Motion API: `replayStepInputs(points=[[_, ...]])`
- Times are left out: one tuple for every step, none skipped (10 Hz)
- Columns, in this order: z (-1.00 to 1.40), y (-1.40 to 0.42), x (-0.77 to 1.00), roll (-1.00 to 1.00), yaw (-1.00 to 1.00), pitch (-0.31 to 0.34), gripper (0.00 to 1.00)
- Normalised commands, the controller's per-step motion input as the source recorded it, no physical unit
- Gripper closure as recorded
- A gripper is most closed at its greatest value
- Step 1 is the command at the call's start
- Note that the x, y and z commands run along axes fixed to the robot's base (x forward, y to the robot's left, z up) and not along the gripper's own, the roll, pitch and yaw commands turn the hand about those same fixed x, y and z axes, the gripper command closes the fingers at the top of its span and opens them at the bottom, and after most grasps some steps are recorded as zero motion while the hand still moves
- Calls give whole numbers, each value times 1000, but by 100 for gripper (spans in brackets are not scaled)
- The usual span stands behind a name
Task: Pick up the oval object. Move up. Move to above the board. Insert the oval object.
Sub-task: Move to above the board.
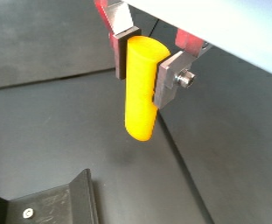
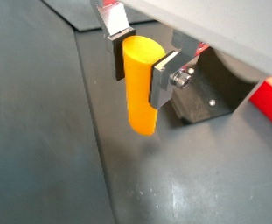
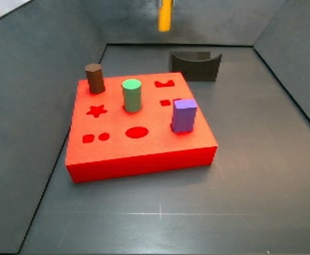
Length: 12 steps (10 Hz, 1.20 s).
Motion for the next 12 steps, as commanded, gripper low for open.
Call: replayStepInputs(points=[[1000,-15,212,74,-27,166,100],[1000,-16,192,64,-7,148,100],[1000,-16,164,63,8,124,100],[1000,-16,140,68,17,117,100],[985,-17,116,71,24,115,100],[827,-14,83,66,28,113,100],[616,-8,44,58,26,108,100],[458,-7,28,59,27,105,100],[300,-4,20,63,31,104,100],[165,-1000,-167,14,-1000,12,100],[148,-1000,-166,22,-1000,-1,100],[155,-1000,-179,30,-1000,-27,100]])
